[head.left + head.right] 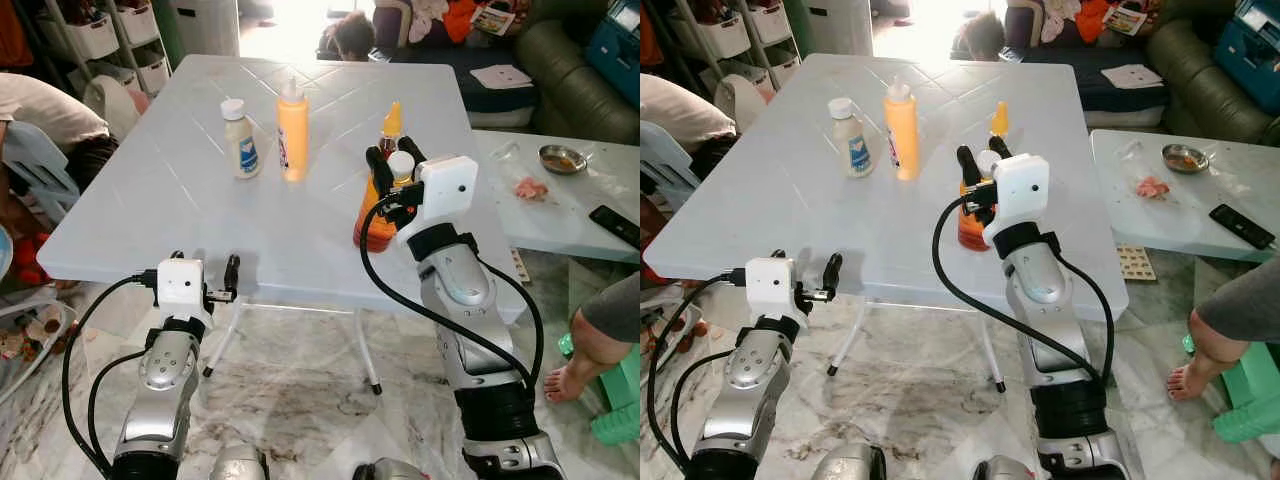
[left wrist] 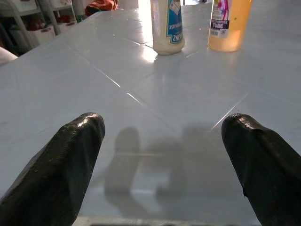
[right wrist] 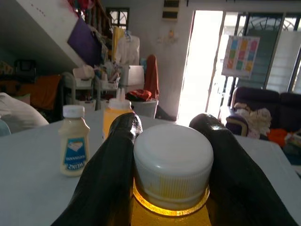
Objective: Restocking fridge
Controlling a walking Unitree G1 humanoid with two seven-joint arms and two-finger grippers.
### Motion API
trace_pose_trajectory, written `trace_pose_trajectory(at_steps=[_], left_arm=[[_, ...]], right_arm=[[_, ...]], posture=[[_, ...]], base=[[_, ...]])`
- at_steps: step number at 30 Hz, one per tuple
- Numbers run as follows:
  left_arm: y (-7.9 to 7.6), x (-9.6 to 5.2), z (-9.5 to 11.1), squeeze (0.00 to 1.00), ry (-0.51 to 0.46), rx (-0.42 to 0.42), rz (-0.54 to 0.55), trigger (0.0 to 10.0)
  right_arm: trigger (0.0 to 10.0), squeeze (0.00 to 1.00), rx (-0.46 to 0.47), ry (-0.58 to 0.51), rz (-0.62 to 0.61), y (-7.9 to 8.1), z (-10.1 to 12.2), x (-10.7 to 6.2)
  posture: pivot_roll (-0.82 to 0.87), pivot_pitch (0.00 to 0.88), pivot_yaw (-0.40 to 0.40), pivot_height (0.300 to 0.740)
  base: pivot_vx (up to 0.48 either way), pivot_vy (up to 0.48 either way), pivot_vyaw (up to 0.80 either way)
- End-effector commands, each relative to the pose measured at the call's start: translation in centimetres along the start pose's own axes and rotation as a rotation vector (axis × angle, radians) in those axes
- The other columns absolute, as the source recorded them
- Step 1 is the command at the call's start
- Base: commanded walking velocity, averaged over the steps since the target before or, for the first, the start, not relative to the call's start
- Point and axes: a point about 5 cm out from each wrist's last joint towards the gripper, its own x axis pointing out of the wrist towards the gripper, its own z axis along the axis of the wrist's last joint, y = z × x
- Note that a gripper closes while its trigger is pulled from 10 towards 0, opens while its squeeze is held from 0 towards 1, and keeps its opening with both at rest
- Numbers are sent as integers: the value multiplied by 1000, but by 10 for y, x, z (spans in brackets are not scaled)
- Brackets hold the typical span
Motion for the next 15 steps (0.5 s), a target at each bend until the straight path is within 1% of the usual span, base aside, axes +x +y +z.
trace_pose_trajectory(at_steps=[1, 4, 8, 15], left_arm=[[1, 2, 1, 0, -5, 9, 4, 10000], [1, 2, 1, 0, -4, 7, 4, 10000], [1, 2, 0, 0, -1, 8, 4, 10000], [-1, 3, 0, 0, 1, 7, 1, 10000]], right_arm=[[10000, 0, 5, -9, -2, -1, 3, -1], [10000, 0, 2, 7, -9, -4, -1, -4], [10000, 0, -4, 13, -10, -4, -3, -6], [10000, 0, -36, -5, 5, -5, 1, -3]], posture=[[23, 0, -12, 740], [20, 0, -13, 740], [20, 0, -13, 740], [13, 0, -11, 740]], base=[[0, 0, 0], [0, 0, 0], [-247, 0, 0], [-278, 0, 0]])
